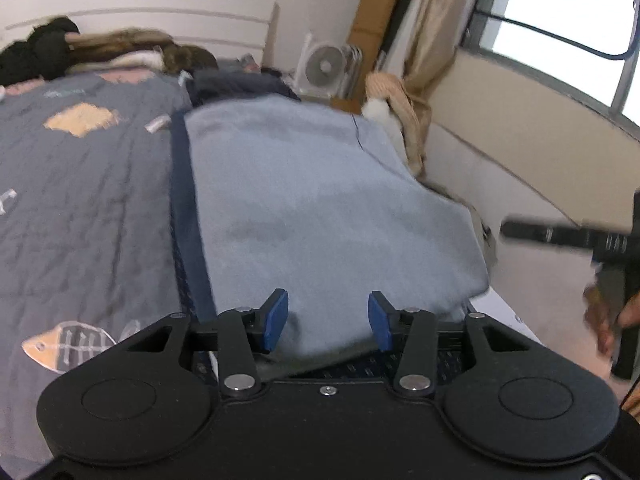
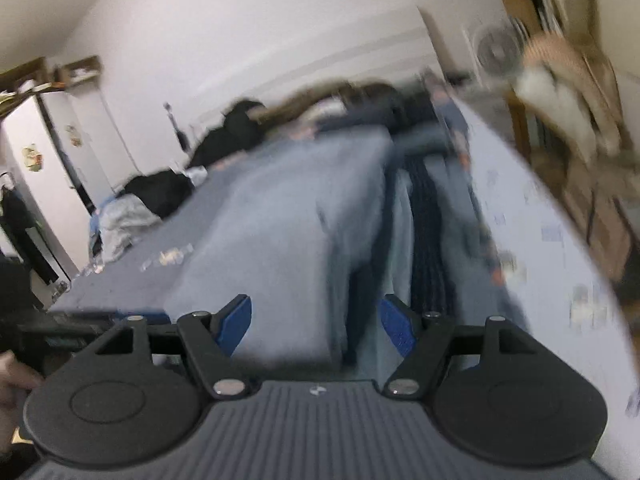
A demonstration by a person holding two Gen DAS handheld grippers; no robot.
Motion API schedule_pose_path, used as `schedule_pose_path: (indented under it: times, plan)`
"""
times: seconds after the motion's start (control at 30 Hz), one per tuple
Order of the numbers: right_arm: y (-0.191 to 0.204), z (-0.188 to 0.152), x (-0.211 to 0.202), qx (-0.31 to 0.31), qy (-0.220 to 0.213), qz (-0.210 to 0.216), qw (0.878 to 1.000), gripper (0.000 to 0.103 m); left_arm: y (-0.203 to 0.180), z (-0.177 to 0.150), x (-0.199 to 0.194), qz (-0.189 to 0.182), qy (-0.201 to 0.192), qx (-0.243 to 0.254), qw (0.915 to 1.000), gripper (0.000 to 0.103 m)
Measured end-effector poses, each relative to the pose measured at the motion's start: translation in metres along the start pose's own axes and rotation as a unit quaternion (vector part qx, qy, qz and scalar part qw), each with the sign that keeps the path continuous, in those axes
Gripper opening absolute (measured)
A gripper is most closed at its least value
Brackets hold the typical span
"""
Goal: Fold clothes
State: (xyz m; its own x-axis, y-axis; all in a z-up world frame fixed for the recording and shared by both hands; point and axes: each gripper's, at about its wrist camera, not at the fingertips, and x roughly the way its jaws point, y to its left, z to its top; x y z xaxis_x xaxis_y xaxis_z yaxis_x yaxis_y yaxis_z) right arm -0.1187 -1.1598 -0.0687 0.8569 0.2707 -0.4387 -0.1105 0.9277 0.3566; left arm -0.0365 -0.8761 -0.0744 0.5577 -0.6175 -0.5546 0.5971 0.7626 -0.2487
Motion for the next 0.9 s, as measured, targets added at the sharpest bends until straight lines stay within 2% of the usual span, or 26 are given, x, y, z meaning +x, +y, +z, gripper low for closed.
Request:
schedule_pose_path:
  times: [0.07, 0.17, 0.33, 0.43, 0.67, 0.7, 0.73, 0.8, 0.9]
  plan:
    - [0.006, 0.024, 0.005, -0.034, -0.015, -0.006, 0.999, 0.071, 0.000, 0.000, -0.004, 0.013, -0.014, 0.000, 0.9998, 0.045]
    - [0.006, 0.055, 0.030, -0.064, -0.005, -0.034, 0.997, 0.071, 0.001, 0.002, -0.004, 0.033, -0.028, -0.005, 0.9990, 0.047]
    - [-0.011, 0.090, 0.081, -0.036, 0.028, -0.054, 0.998, 0.071, 0.006, 0.003, -0.002, 0.041, -0.035, -0.009, 0.9985, 0.050]
    - [-0.023, 0.098, 0.106, -0.016, 0.048, -0.060, 0.997, 0.071, 0.007, 0.003, -0.002, 0.045, -0.039, -0.010, 0.9982, 0.052]
    - [-0.040, 0.090, 0.145, 0.024, 0.084, -0.066, 0.994, 0.069, 0.011, 0.003, 0.003, 0.056, -0.038, -0.012, 0.9976, 0.054]
    - [-0.040, 0.088, 0.147, 0.022, 0.089, -0.065, 0.994, 0.062, 0.011, 0.003, 0.002, 0.057, -0.039, -0.013, 0.9975, 0.055]
    - [-0.040, 0.087, 0.149, 0.020, 0.092, -0.063, 0.994, 0.045, 0.012, 0.003, 0.002, 0.058, -0.040, -0.014, 0.9974, 0.056]
    - [-0.040, 0.089, 0.149, 0.029, 0.092, -0.056, 0.994, 0.020, 0.013, 0.003, 0.001, 0.058, -0.044, -0.018, 0.9972, 0.057]
    - [-0.039, 0.093, 0.149, 0.018, 0.089, -0.057, 0.994, 0.012, 0.016, 0.004, 0.000, 0.057, -0.048, -0.022, 0.9970, 0.057]
